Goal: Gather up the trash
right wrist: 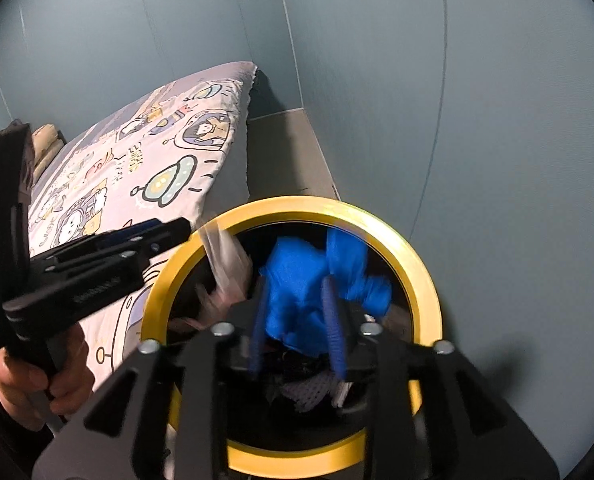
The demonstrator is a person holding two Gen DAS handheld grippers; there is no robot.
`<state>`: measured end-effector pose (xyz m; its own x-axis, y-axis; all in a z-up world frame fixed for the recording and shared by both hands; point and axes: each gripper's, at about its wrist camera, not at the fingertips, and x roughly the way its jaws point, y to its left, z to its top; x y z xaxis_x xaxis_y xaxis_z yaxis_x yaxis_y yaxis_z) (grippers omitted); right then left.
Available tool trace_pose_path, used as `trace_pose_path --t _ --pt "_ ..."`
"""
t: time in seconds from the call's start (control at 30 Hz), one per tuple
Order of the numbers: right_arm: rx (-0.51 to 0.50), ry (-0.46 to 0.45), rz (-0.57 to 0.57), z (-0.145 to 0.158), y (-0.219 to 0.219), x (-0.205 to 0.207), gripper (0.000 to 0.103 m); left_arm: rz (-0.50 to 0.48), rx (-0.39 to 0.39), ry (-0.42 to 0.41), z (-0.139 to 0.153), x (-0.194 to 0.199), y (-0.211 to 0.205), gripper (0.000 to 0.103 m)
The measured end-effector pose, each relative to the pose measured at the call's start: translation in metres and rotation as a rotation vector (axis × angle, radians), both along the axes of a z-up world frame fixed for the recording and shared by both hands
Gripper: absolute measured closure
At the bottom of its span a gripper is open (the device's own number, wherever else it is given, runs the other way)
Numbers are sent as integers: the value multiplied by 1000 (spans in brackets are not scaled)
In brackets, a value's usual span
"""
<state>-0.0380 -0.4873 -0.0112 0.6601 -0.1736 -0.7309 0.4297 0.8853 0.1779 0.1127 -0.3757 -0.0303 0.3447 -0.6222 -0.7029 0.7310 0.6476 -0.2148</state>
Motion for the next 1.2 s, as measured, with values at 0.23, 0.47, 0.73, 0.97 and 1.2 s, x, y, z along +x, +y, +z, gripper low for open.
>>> trace_pose_path --t 0.23,0.47,0.73,0.97,1.2 --pt "-1 -5 -29 3 -3 -7 74 18 1 -7 4 1 9 58" --pt "-32 9 -40 8 8 -4 74 52 -6 -14 10 5 28 58" --pt "-90 -12 -24 26 37 0 74 144 -32 -49 29 12 86 58" --pt "-107 -34 71 39 89 15 74 263 -38 -81 40 15 167 58" --pt "-117 -76 192 58 160 37 73 419 -46 -122 55 17 263 58"
